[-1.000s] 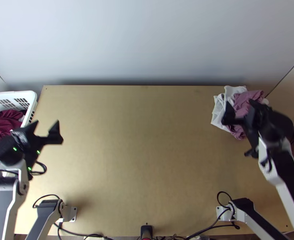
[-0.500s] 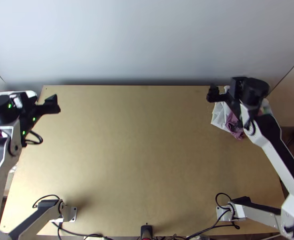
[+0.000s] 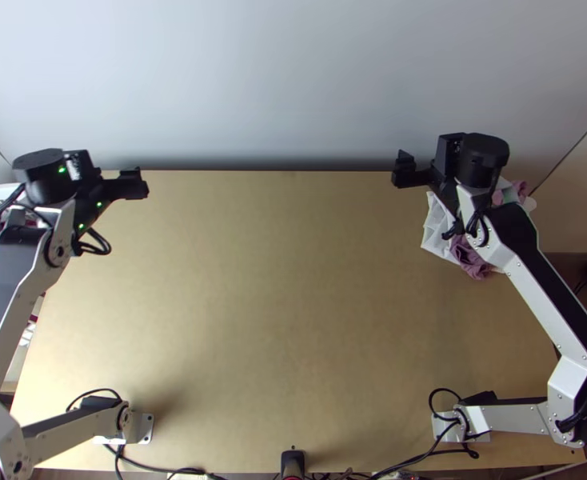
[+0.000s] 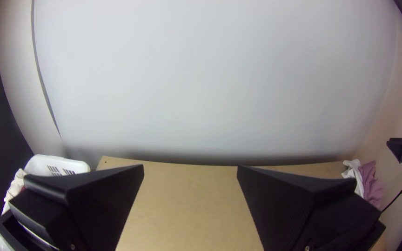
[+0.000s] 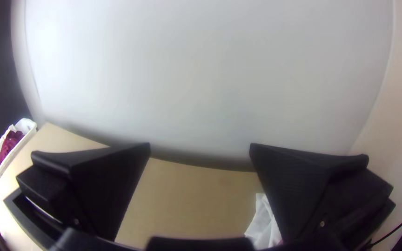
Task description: Fold the t-shirt
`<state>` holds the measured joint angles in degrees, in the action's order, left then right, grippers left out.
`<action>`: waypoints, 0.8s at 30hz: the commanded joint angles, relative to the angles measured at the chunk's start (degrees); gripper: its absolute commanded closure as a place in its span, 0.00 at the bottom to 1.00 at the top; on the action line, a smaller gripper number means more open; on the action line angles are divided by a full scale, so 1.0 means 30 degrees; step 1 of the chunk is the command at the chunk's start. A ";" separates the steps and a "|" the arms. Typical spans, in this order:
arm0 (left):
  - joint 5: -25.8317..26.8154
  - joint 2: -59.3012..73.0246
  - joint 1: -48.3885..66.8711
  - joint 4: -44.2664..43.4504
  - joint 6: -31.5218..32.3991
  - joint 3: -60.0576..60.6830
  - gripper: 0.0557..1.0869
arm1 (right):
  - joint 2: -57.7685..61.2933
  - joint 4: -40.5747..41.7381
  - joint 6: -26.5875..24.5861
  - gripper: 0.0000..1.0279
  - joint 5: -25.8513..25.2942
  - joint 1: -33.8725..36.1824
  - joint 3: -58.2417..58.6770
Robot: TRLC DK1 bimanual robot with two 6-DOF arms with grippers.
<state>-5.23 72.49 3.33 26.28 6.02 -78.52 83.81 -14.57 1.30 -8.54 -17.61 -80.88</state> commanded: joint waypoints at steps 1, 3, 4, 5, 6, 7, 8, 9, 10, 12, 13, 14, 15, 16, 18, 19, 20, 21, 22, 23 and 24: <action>-0.0218 0.1238 0.0647 0.0790 0.0190 -0.0955 0.05 | 0.0217 -0.0623 0.0240 0.04 0.0062 -0.1133 -0.0344; -0.0218 0.1296 0.0998 0.0907 0.0219 -0.1014 0.05 | 0.0217 -0.0681 0.0240 0.04 0.0120 -0.1514 -0.0373; -0.0218 0.1325 0.0998 0.0819 0.0307 -0.1043 0.05 | 0.0217 -0.0681 0.0270 0.04 0.0150 -0.1778 -0.0373; -0.0218 0.1355 0.0940 0.0790 0.0395 -0.1072 0.05 | 0.0217 -0.0798 0.0358 0.04 0.0179 -0.2012 -0.0432; -0.0218 0.1443 0.0881 0.0790 0.0454 -0.1072 0.05 | 0.0188 -0.1150 0.0504 0.04 0.0267 -0.2335 -0.0579; -0.0218 0.1560 0.0735 0.0819 0.0483 -0.1072 0.05 | 0.0188 -0.1502 0.0709 0.04 0.0355 -0.2628 -0.0813; -0.0247 0.1648 0.0588 0.0907 0.0424 -0.1043 0.05 | 0.0188 -0.1765 0.0885 0.04 0.0355 -0.2891 -0.0989; -0.0247 0.1736 0.0237 0.0907 0.0366 -0.1014 0.05 | 0.0159 -0.1882 0.1002 0.04 0.0355 -0.3213 -0.1047; -0.0247 0.1853 -0.0203 0.0907 0.0366 -0.0985 0.05 | 0.0100 -0.1941 0.1002 0.04 0.0355 -0.3477 -0.1106; -0.0247 0.2146 -0.1170 0.0848 0.0395 -0.0926 0.05 | 0.0012 -0.1941 0.1031 0.04 0.0355 -0.3770 -0.1164; -0.0247 0.2263 -0.1785 0.0848 0.0366 -0.0897 0.05 | -0.0075 -0.1941 0.1031 0.04 0.0355 -0.3887 -0.1194; -0.0247 0.2380 -0.2312 0.0878 0.0278 -0.0838 0.05 | -0.0134 -0.1941 0.1031 0.04 0.0355 -0.3975 -0.1223; -0.0247 0.2556 -0.2957 0.0878 0.0190 -0.0779 0.05 | -0.0193 -0.2058 0.1031 0.04 0.0355 -0.4063 -0.1282; -0.0247 0.2732 -0.3601 0.0907 0.0102 -0.0692 0.05 | -0.0251 -0.2175 0.1061 0.04 0.0355 -0.4210 -0.1370; -0.0247 0.2966 -0.4597 0.0936 -0.0425 -0.0223 0.05 | -0.0486 -0.2322 0.1236 0.04 0.0355 -0.4503 -0.1457; -0.0218 0.3200 -0.5125 0.0936 -0.0572 0.0129 0.05 | -0.0603 -0.2322 0.1266 0.04 0.0355 -0.4649 -0.1428; -0.0247 0.3464 -0.5623 0.0878 -0.0894 0.0480 0.05 | -0.0661 -0.2293 0.1266 0.04 0.0355 -0.4766 -0.1428; -0.0218 0.3786 -0.6209 0.0819 -0.0953 0.0773 0.05 | -0.0661 -0.2322 0.1266 0.04 0.0326 -0.4913 -0.1457; -0.0189 0.4109 -0.6765 0.0790 -0.0982 0.1066 0.05 | -0.0779 -0.2293 0.1266 0.04 0.0355 -0.5088 -0.1428; -0.0189 0.4460 -0.7351 0.0614 -0.1070 0.1301 0.05 | -0.0837 -0.2322 0.1266 0.04 0.0326 -0.5264 -0.1428; -0.0189 0.4782 -0.7996 0.0175 -0.1099 0.1506 0.05 | -0.0954 -0.2322 0.1266 0.04 0.0326 -0.5381 -0.1399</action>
<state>-6.04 82.06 -10.33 28.86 4.58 -78.04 82.37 -21.12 4.73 -7.51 -30.79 -84.82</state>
